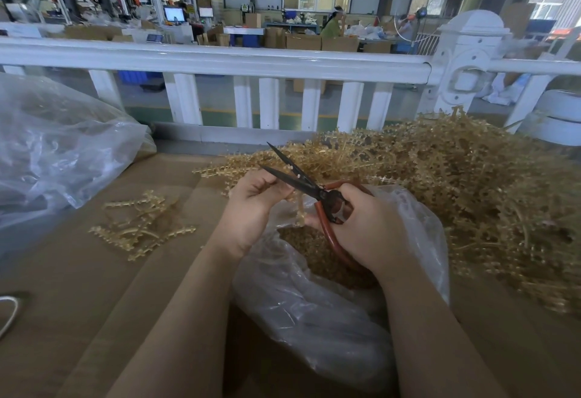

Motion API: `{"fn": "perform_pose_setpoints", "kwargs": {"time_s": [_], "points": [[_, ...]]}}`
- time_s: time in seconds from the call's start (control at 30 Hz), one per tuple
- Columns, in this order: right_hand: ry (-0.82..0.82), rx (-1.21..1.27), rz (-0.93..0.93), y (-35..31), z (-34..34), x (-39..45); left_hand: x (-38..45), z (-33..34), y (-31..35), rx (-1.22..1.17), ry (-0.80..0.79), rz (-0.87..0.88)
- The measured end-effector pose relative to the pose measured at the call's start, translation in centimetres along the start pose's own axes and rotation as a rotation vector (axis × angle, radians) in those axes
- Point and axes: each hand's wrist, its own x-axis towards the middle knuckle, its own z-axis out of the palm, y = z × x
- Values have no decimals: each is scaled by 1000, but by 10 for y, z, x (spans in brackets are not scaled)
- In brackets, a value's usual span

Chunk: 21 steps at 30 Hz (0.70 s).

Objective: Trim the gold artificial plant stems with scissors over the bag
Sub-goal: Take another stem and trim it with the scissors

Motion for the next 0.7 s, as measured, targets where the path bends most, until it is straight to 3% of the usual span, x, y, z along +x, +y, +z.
{"fn": "perform_pose_setpoints", "kwargs": {"time_s": [0.23,0.5,0.7], "points": [[17,10,-24,1,0,0,1,-1,0,-35,-16,-20],[6,-28,-49,-2,-1,-1,2,3,-8,-19,165,8],[2,-74,-25,1,0,0,3,-1,-9,30,180,27]]}}
